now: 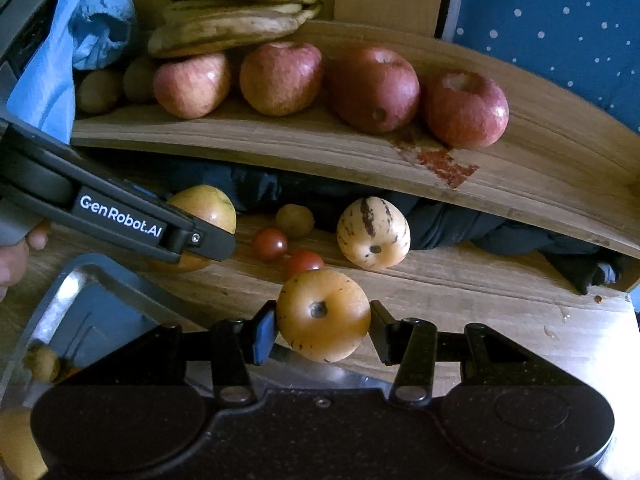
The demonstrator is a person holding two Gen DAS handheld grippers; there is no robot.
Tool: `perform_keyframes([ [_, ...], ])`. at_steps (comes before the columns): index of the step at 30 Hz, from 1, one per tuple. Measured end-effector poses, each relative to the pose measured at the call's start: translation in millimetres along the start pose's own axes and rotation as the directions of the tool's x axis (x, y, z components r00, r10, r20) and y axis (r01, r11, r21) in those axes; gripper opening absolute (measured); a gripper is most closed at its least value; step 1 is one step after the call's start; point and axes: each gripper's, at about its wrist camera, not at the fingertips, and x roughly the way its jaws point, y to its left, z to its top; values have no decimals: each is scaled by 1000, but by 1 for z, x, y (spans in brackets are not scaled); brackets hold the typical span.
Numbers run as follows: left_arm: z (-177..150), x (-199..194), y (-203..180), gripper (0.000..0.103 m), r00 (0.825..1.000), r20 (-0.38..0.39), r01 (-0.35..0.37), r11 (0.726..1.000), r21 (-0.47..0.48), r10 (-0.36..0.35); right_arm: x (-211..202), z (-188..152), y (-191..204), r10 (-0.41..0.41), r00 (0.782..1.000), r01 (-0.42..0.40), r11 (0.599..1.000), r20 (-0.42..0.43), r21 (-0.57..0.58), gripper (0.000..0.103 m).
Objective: Organize fruits
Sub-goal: 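Grasp the orange round fruit with the right gripper while the left grasps the green-yellow mango, then carry the orange round fruit in the right gripper while the left carries the mango over the tray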
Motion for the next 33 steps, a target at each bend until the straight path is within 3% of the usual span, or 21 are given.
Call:
perform_keyframes([
  [19,-36,-27,-29,57,996,-24,88,992,88,-86,-53,-46,27,-64,998,65,995,-11,82,50],
  [33,-57,-26,-51,57,983,-91,173,962,211,-157,-87,-85,52,-115,993,119,980,-36,158,50],
])
